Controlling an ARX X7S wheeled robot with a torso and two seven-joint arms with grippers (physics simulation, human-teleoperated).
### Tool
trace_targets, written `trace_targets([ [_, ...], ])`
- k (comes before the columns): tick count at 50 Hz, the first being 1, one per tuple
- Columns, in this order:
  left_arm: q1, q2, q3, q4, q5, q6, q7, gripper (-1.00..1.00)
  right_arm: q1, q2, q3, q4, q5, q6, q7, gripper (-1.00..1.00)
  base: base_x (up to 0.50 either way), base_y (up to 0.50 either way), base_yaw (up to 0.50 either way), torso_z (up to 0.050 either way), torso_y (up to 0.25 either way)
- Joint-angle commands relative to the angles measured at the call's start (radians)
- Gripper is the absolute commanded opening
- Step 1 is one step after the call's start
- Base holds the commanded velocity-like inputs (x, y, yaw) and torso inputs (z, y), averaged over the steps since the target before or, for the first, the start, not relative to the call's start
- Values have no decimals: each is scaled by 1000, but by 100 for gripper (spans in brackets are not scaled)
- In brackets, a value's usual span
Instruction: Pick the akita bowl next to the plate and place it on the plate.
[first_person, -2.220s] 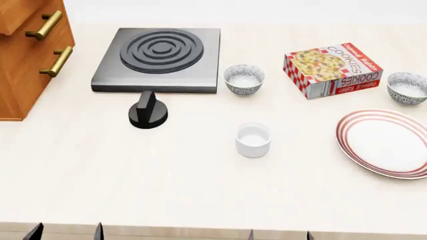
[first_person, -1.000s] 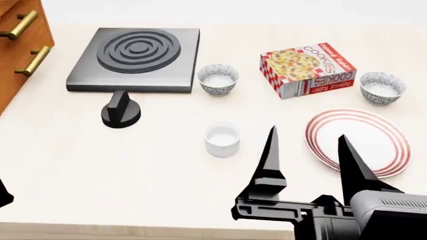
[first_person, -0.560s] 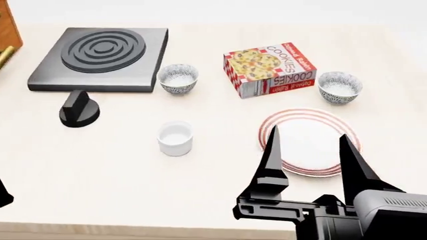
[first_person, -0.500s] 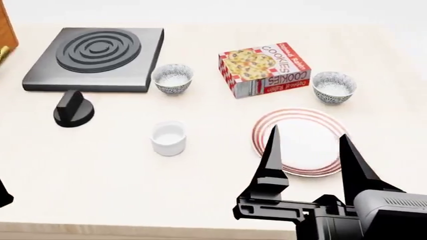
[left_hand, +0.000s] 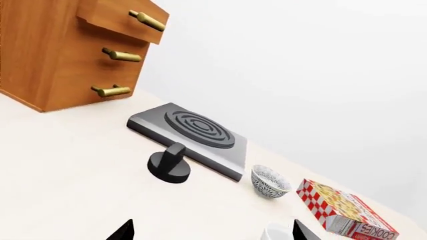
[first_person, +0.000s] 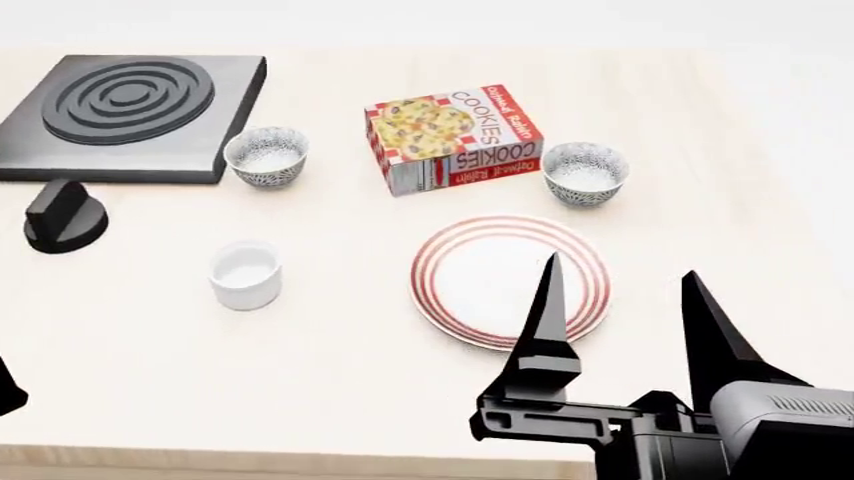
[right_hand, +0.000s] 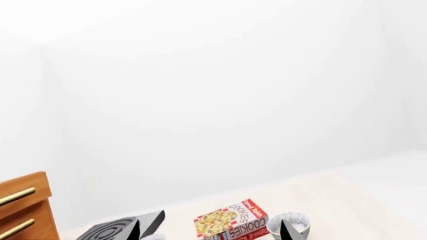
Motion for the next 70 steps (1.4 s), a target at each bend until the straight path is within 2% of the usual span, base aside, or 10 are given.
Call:
trace_targets([
  [1,0,-5,0,3,-10,-7,-8,100,-3,13,-15,17,11,-18,6,100,0,-160,0,0,0],
  [21,2,-14,8,12,-20,-9,-22,100,0,32,-36,28,17,-34,25,100,0,-498,0,0,0],
  [34,2,-17,13,4,-23,0,-22,100,5,55,-71,28,-11,-25,32,100,15,-23,0,0,0],
  [70,10,-29,24,14,-40,3,-36,100,5,75,-87,26,0,-24,47,100,493,0,0,0,0],
])
